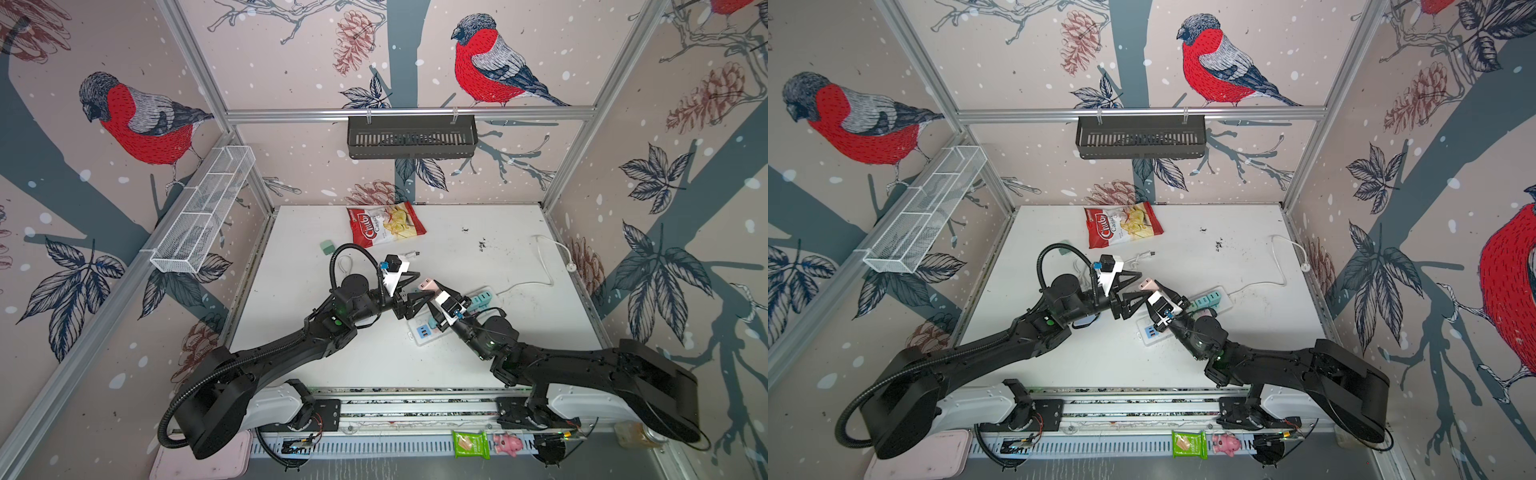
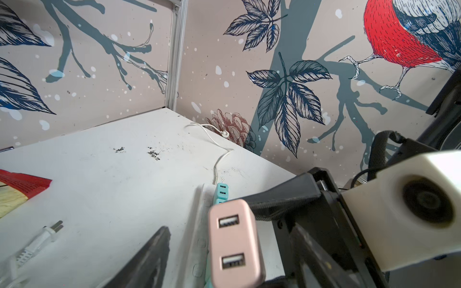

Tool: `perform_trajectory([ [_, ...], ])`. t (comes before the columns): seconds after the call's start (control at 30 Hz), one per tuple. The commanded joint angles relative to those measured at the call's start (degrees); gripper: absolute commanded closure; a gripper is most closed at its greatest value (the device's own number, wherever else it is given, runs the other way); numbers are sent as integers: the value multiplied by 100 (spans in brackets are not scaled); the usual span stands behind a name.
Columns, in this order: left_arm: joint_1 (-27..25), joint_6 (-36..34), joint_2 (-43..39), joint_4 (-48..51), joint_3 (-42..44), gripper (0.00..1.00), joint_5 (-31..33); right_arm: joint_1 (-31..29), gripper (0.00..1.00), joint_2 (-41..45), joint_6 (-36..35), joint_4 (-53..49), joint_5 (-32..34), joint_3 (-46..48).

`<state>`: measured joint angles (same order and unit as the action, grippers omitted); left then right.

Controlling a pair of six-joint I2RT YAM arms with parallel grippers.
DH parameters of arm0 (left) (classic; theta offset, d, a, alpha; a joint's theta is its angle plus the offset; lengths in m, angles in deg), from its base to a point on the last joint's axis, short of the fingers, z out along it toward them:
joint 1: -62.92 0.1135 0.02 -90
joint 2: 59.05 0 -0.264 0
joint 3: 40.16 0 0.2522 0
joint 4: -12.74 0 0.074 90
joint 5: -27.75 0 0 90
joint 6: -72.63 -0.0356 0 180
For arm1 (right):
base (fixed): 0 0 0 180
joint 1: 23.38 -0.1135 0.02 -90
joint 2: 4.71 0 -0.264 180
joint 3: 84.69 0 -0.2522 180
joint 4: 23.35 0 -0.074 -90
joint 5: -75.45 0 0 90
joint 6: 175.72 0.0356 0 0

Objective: Insert the plug
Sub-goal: 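Close the left gripper on the pink adapter held by the right gripper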

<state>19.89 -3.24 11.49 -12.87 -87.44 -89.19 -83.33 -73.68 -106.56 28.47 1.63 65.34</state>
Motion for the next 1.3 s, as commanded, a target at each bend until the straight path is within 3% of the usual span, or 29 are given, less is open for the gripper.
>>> perform_trajectory([
  [0.0,-30,-125,94,68,-141,29,-273,-19,100,40,-74,529,249,71],
  [0.43,-117,-189,537,330,-500,41,-747,-70,100,59,-150,702,306,143],
  [1.03,-125,-112,717,243,-579,80,-1107,-79,98,36,-155,801,455,162],
  [1.1,-125,-72,749,187,-585,83,-1178,-71,93,18,-157,816,479,162],
  [1.27,-127,-61,764,162,-579,90,-1224,-72,66,-8,-122,1036,599,230],
])
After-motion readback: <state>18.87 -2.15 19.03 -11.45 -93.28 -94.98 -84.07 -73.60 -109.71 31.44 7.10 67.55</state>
